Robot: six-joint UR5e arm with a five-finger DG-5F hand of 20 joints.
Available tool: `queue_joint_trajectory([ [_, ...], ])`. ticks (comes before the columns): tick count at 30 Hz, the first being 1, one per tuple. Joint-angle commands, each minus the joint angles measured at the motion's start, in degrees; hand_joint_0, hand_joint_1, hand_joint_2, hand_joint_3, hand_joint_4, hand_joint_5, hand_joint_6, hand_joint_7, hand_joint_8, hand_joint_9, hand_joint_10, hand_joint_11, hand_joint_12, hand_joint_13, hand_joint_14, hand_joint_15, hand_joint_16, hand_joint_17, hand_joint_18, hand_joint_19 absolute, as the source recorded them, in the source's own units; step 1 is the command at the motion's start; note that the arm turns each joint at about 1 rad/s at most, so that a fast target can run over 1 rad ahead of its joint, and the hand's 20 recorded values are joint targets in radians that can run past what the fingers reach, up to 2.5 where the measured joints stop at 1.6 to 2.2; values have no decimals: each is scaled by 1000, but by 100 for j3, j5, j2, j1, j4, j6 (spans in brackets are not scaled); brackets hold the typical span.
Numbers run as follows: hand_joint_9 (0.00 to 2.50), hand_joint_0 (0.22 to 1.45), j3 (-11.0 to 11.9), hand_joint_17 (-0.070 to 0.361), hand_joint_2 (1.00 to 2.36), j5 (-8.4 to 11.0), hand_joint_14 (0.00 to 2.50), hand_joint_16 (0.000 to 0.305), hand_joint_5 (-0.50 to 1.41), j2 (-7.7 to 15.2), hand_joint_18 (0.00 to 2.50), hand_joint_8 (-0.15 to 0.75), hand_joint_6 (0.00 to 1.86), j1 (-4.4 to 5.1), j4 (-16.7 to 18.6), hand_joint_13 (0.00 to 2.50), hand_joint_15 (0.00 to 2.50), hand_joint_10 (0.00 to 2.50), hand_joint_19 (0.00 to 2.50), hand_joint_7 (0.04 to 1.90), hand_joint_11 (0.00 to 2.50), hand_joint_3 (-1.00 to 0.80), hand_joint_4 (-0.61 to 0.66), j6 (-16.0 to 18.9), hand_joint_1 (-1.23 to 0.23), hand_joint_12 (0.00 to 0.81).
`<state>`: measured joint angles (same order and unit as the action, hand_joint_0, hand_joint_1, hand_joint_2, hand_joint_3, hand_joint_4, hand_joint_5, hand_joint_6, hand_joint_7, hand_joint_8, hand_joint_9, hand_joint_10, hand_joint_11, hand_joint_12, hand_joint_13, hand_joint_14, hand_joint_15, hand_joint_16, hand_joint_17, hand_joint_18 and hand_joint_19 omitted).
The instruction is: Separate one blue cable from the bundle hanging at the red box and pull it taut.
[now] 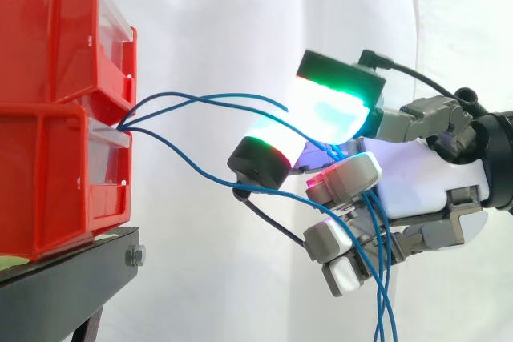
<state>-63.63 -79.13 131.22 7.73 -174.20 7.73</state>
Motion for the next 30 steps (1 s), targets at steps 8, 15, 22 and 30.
queue_joint_trajectory([
  [8, 1275, 548, 0, 115, 1000, 21, 26, 51, -176, 0, 833, 244, 908, 9, 0, 1028, 807, 13, 678, 933, 1294, -500, -53, 0, -666, 364],
  [15, 1263, 513, 0, 121, 1000, -6, 23, 54, -182, 0, 834, 255, 891, 9, 0, 1029, 815, 11, 685, 934, 1278, -500, -49, 0, -677, 375],
  [22, 1160, 370, 0, 150, 1000, -6, 21, 67, -196, -8, 824, 314, 894, -8, 0, 968, 784, 4, 658, 827, 1197, -500, -3, 0, -814, 432],
  [30, 1157, 430, 0, 138, 1000, 21, 23, 61, -190, -8, 788, 298, 875, 1, 18, 938, 771, 8, 669, 851, 1205, -500, -32, 0, -672, 413],
])
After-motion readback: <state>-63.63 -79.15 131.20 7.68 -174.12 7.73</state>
